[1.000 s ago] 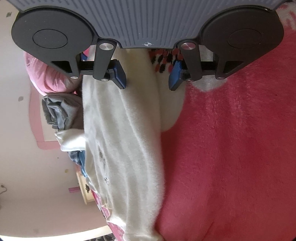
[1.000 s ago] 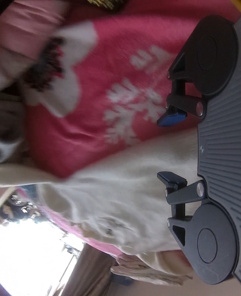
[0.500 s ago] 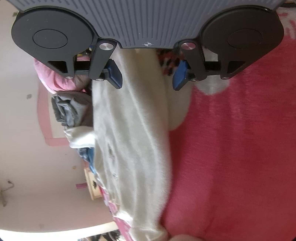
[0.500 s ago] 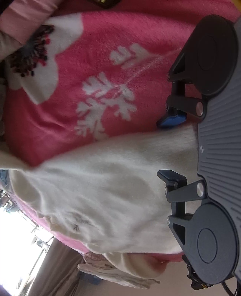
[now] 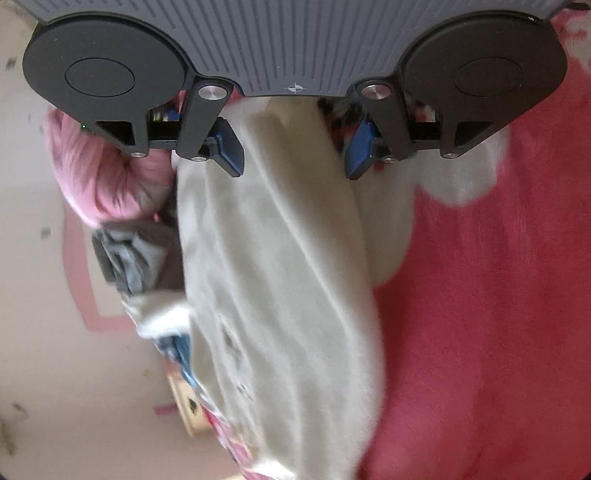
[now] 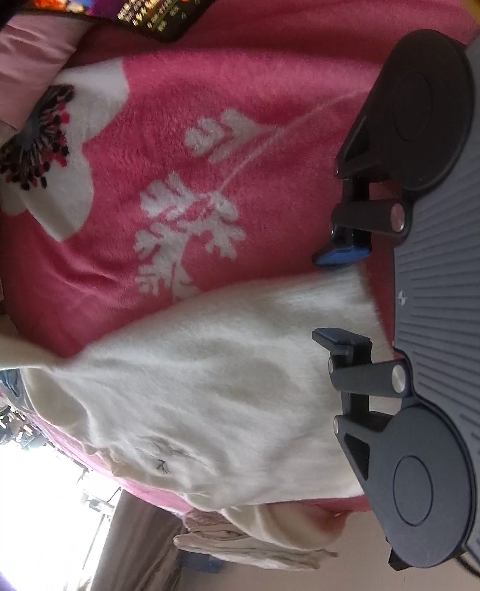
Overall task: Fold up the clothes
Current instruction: 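Grasp the sweater edge with the right gripper while the left gripper grasps beside it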
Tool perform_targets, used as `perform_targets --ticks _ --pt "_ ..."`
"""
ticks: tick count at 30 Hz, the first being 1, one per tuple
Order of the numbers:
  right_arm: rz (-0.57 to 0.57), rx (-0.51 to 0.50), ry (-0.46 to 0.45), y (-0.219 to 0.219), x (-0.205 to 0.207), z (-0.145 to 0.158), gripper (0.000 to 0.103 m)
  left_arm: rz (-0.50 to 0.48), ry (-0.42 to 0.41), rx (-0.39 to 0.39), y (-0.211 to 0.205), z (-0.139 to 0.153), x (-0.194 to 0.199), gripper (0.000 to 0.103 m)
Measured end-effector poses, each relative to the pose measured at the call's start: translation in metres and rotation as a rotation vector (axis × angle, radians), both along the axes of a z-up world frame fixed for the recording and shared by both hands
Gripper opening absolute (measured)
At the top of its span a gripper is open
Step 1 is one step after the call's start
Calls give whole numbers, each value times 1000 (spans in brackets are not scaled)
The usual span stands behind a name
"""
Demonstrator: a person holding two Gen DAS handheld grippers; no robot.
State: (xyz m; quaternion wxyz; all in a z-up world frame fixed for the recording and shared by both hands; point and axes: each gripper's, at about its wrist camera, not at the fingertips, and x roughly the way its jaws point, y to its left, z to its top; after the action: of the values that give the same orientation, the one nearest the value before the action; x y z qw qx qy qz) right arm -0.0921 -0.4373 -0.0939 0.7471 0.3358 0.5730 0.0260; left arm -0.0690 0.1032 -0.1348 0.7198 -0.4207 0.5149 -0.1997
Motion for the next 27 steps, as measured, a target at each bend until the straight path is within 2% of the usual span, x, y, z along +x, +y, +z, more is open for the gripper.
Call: perform_targets --ticks 4,5,6,7,9,14,16,18,20,22,25,27 --pt "-13 -3 -5 4 3 -5 36 -27 10 115 -12 6 11 60" --pt "-9 -10 -7 5 2 -4 28 -34 28 142 -15 5 12 58" --pt "-1 -22 -13 6 0 -2 17 -39 49 165 -17 3 11 47" --pt "9 -39 -18 7 -1 1 13 -44 70 188 -18 1 10 36" --pt "26 -58 -34 7 -4 6 11 -60 88 242 -18 2 5 24" --pt "41 -22 -30 4 -4 9 14 -100 81 366 -3 7 -16 23" --pt "43 -6 -16 5 -3 8 18 -126 74 347 7 7 -21 29" --pt "44 -4 -11 5 -4 7 18 -139 60 355 11 12 -26 30" --pt "47 -11 -17 4 -6 8 14 -186 -32 412 7 27 -33 31" --pt "47 -22 -17 3 -9 10 13 -273 -146 476 -7 41 -38 34" --pt "25 -18 -28 1 -10 12 12 -466 -324 563 -50 55 -44 38" --pt "3 -22 -37 0 -11 14 11 -594 -416 619 -76 53 -50 40"
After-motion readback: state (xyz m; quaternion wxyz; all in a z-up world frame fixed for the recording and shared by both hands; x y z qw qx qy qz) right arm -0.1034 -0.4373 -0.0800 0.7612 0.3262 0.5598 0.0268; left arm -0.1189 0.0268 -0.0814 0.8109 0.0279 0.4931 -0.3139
